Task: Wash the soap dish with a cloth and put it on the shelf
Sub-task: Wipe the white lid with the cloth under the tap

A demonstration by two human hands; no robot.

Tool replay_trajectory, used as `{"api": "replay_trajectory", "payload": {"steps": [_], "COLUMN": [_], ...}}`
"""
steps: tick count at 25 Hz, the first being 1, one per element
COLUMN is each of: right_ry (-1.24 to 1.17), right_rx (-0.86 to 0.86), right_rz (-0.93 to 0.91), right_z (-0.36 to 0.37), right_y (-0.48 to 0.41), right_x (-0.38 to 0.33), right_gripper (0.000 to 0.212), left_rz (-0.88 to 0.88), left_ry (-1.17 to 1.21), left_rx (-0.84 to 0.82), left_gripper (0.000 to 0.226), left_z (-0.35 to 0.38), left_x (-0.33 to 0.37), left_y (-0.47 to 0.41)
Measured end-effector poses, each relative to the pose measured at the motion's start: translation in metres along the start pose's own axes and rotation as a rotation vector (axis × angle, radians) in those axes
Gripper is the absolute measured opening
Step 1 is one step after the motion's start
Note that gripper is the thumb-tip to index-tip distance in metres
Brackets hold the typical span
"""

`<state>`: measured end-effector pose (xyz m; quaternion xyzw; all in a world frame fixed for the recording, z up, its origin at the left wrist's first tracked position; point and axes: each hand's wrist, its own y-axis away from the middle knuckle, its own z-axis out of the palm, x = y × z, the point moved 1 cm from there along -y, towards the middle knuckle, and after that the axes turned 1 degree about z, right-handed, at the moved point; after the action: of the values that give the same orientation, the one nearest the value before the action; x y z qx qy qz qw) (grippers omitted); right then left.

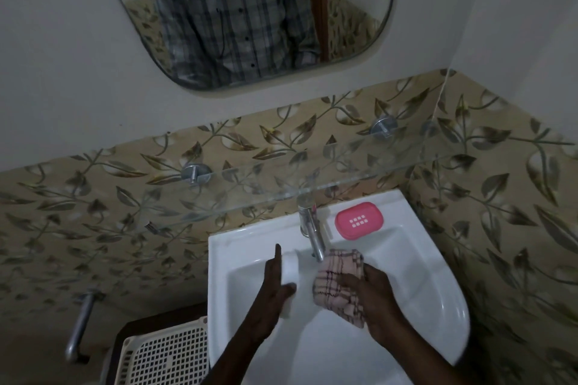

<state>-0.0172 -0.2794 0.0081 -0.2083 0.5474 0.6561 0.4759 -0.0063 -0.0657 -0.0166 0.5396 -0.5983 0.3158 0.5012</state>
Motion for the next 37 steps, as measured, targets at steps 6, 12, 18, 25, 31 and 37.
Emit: {"api": "replay_trajectory", "payload": {"steps": [6,12,18,25,31,37], "right_ry": [0.684,1.224,1.524,1.250,1.333,1.124], "right_rx": [-0.085,-0.865,-0.866,-0.780,-0.809,-0.602], "right_rz": [-0.627,-1.409,-1.721,-1.332,-1.467,-0.708], "right_z": [0.070,0.031,0.023,0.017,0.015,0.049], "right_y": [0.024,-0.016,-0.036,-0.006,-0.031,0.012], "right_x": [0.037,0.016,-0.013,0.044,-0.009,0.006], "right_gripper": [0.034,0.018,0.030,0.038,0.024,0.030], "left_rz": [-0.297,-0.649,-0.591,-0.719,-0.725,-0.740], "left_ry": [0.849,0.905,0.966,1.082,0.956,0.874], "left_rx": [0.271,0.110,-0.183,-0.191,-0.165,0.152], "left_gripper": [0.055,0.079,0.062,0.075,0.062,0.062], "left_z": [0.028,0.000,-0.027,-0.013,-0.012,0.005], "left_x": [0.026,0.016,0.020,0.012,0.022,0.026], "left_y": [0.003,-0.005,-0.014,-0.001,-0.008,-0.007]}}
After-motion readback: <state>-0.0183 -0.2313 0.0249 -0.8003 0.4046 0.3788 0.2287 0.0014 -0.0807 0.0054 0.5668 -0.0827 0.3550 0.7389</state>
